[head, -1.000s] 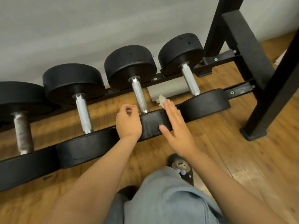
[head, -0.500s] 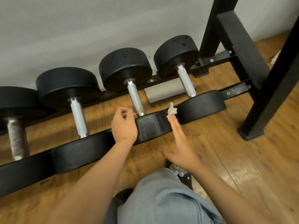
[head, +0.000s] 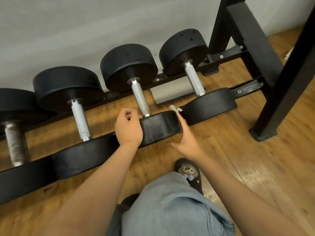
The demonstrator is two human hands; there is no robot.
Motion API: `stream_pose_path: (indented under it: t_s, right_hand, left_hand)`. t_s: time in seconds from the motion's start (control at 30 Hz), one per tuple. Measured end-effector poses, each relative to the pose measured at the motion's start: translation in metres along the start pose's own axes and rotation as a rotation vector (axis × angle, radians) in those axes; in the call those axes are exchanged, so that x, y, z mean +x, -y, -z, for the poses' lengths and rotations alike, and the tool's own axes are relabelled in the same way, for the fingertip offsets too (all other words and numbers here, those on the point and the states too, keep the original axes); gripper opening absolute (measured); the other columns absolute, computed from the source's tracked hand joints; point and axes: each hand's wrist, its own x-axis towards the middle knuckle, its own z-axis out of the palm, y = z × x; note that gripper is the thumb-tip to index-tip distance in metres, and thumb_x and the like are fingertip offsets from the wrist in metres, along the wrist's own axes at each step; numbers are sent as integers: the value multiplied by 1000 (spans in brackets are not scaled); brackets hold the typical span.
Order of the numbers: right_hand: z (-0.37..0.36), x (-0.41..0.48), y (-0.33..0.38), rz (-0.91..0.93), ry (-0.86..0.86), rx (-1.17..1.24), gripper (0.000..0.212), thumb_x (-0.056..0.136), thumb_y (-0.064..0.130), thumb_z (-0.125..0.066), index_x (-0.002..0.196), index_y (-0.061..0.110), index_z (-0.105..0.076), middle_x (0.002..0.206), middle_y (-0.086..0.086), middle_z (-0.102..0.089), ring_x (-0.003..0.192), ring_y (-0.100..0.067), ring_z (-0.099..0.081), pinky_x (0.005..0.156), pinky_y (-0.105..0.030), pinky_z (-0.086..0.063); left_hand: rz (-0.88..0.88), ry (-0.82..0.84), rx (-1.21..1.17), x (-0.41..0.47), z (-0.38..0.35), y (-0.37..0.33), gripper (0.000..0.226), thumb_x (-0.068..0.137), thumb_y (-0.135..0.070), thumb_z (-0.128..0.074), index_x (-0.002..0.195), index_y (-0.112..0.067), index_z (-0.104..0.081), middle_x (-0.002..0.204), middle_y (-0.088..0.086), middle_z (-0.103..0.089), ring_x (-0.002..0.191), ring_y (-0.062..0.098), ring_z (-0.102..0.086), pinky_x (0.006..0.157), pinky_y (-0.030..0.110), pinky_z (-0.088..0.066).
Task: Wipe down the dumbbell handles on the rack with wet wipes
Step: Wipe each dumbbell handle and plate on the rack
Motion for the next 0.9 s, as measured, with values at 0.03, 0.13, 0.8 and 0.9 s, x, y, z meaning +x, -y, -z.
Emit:
stream_pose_path:
  t_s: [0.03,0.13,0.8,0.9]
  right_hand:
    - [0,-1,-2,-15,10,11,111,75,9,-81,155,34,-8,158,13,-19,141,3,-15,111,-17,-18]
    - [2,-6,-14,-55,24,35,107,75,10,-82,155,30,-15,159,10,-24,144,-4,-23,119,-29,-22]
    - [18,-14,33,2,158,295,85,84,30,-68,147,49,-14,160,23,-7,146,5,-8,121,-32,-12]
    - [33,-8,28,-54,298,267,104,80,-3,-72,146,47,-10,160,20,-3,144,4,-8,120,-29,-13]
  left_hand:
    - [2,0,5,1,0,0,16,100,-24,-47,90,-18,-58,83,-4,-71,71,-2,-55,65,20,-35]
    - [3,2,16,0,0,0,16,101,-25,-47,94,-17,-59,84,-4,-71,71,-5,-55,65,17,-33]
    - [7,13,-4,-3,4,-3,16,100,-21,-46,93,-15,-60,79,-6,-66,77,5,-60,66,22,-39]
    - [12,15,-4,-3,4,-2,16,100,-22,-47,91,-15,-59,80,-4,-66,78,6,-60,65,22,-38]
